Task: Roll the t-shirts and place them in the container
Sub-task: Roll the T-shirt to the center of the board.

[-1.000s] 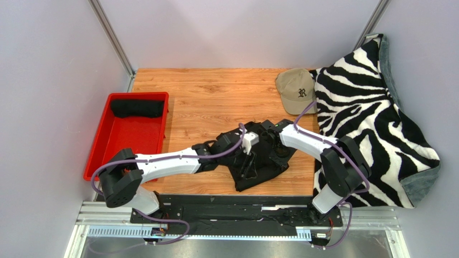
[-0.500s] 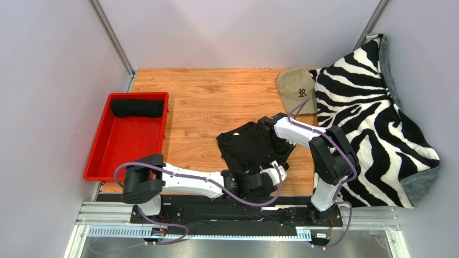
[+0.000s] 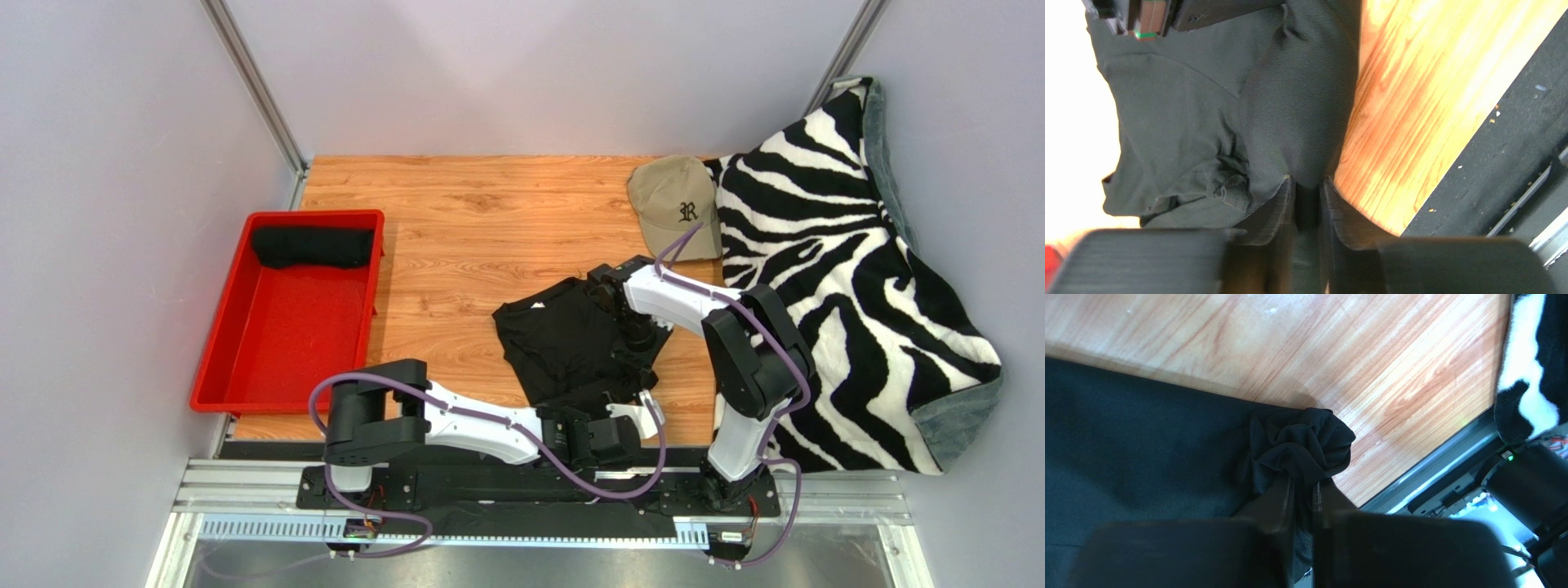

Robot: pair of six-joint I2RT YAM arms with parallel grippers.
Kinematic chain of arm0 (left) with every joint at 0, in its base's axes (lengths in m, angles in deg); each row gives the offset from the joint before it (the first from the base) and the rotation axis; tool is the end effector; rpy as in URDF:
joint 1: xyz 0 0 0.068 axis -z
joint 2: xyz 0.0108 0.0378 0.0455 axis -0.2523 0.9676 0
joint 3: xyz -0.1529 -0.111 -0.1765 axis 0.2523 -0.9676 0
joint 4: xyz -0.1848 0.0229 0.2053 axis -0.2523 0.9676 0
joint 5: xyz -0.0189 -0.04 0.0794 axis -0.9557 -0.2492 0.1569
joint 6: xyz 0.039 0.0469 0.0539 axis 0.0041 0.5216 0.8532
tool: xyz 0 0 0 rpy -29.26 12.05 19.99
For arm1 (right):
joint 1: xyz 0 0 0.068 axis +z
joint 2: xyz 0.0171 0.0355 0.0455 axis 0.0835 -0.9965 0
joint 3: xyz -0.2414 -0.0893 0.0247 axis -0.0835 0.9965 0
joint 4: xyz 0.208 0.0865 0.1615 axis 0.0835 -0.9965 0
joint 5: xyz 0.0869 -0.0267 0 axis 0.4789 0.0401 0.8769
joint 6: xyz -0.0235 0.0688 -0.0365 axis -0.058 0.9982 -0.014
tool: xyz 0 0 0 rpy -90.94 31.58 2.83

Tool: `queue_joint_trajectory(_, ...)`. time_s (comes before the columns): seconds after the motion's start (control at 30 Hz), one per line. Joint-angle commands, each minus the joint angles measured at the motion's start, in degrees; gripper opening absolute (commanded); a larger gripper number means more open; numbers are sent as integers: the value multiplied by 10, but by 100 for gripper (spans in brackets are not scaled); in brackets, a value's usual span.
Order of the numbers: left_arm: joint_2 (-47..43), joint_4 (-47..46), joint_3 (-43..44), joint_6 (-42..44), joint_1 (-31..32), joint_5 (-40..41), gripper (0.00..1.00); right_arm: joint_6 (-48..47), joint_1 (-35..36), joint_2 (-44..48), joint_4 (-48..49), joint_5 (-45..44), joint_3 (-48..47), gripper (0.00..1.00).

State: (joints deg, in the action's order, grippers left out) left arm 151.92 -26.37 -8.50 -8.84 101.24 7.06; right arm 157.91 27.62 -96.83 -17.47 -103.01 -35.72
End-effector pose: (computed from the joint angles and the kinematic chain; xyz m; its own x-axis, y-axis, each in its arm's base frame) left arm 0.0662 -0.3990 0.1126 -0.0841 0.7774 -0.6233 0.7695 0.4481 0.4551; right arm 0.2432 0.1333 0.1112 -0.8150 0.5646 -0.1305 0.5695 0.7387 -0.3606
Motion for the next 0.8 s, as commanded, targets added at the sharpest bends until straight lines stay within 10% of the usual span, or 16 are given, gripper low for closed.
queue_joint_trajectory(0.0,-10,-33,-9,-4,0,-20,7,-9,-3,49,67,-9,28,25)
queue_joint_trajectory(0.17,-47,-47,-37,-31,-13,-83,0,-22,-8,122,95,-20,59,71)
queue_joint_trajectory(0.77,-109,-71,-93,-201,-243,-611,0,68,6,459,154,-66,206,73)
